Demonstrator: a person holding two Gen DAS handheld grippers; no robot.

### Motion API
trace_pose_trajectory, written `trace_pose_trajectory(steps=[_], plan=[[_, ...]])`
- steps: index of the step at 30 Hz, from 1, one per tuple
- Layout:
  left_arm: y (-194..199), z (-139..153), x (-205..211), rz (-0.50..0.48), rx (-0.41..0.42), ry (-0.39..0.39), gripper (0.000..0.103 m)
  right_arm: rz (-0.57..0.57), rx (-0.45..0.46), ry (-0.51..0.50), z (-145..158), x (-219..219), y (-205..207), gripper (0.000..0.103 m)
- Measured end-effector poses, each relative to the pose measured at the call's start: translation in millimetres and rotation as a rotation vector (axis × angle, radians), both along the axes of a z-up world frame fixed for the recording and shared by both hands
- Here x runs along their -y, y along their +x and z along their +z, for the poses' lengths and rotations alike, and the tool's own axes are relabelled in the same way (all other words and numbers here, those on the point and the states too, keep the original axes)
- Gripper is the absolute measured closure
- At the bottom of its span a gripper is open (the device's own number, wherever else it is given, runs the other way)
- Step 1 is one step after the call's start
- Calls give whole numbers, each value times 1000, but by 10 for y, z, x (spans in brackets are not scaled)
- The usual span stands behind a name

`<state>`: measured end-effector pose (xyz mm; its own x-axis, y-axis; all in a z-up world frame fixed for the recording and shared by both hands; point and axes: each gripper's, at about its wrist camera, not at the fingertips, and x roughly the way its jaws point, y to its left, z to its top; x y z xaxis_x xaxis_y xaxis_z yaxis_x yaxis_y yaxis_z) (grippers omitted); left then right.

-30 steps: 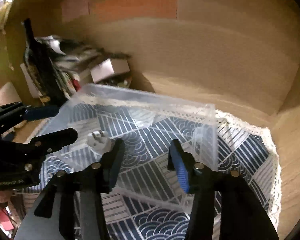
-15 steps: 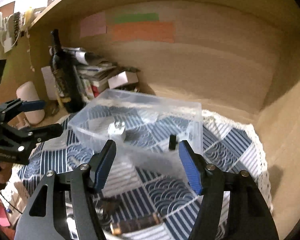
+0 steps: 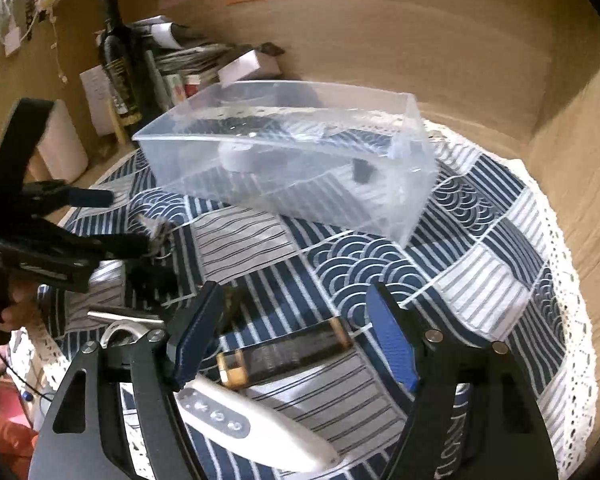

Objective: Organize rigid objects
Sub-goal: 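Grasp the keys with the left gripper while the right gripper grasps the black plug, then drop the keys into the box with the left gripper while the right drops the black plug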

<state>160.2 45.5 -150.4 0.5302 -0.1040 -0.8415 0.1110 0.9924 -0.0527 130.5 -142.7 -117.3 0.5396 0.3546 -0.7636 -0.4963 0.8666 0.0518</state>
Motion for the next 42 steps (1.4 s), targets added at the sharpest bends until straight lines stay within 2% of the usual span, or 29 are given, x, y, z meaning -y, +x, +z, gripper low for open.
trace_pose_trajectory(steps=[3, 4, 6, 10, 17, 20, 25, 34, 42], plan=[[77, -43, 29, 6, -14, -20, 6, 41, -8, 16, -4, -72, -15, 32], [100, -62, 21, 8, -25, -47, 16, 51, -10, 18, -11, -100, -18, 33], [119, -68, 3, 21, -22, -54, 21, 71, -23, 23, -35, -152, -15, 35], [110, -56, 5, 39, 4, -46, 42, 110, -53, 34, -95, -253, 3, 40], [39, -1, -67, 57, 39, -71, 42, 159, -124, 33, -247, -390, 36, 63], [-44, 109, -112, 69, 80, -64, 42, 156, -127, 35, -243, -394, 46, 73], [-135, 351, -136, 72, 157, -67, 42, 120, -80, 56, -127, -337, 31, 73], [-245, 876, -107, 72, 320, -74, 42, 62, 50, 103, 265, -242, 97, 73], [-139, 1222, -70, 75, 405, -63, 42, 29, 177, 127, 685, -178, 255, 73]])
